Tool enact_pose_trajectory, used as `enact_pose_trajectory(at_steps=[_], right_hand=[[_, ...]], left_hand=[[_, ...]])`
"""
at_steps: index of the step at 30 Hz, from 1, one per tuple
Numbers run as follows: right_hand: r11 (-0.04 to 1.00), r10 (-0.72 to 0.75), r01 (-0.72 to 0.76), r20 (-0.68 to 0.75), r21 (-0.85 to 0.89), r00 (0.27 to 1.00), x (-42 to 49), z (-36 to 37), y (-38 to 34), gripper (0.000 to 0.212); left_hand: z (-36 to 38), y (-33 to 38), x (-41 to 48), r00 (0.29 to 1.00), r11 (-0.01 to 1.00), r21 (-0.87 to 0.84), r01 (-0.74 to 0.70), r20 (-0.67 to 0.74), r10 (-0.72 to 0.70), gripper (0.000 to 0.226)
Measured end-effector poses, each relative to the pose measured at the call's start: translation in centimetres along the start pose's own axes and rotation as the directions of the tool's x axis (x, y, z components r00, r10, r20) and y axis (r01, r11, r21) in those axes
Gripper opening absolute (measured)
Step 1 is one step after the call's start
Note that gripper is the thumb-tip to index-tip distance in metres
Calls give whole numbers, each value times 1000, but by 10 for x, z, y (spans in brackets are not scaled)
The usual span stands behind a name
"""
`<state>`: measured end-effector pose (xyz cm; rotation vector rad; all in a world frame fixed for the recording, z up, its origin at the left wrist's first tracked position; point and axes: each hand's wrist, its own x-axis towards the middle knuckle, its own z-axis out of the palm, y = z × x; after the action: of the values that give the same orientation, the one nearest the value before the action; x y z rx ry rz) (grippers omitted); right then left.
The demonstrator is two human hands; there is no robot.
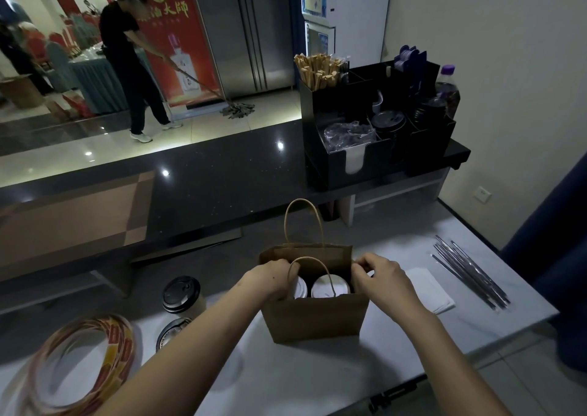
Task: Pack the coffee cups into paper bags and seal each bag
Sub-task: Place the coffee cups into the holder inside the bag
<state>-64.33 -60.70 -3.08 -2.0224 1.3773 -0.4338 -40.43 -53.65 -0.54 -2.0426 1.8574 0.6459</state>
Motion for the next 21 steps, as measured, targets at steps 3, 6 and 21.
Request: enact_pose_trajectory(at_steps=[3,6,21], right_hand=[[1000,-2,2,0,1,1000,1,0,0,15],[1000,1,-1,-5,-5,1000,2,-1,0,15],[999,1,-5,-82,-45,997,5,4,-4,17]], left_hand=[[1,-1,3,1000,1000,7,-5,24,5,25],[6,-1,8,1000,1000,26,6,15,-7,21],[26,2,13,998,998,28,60,-26,-59,23]])
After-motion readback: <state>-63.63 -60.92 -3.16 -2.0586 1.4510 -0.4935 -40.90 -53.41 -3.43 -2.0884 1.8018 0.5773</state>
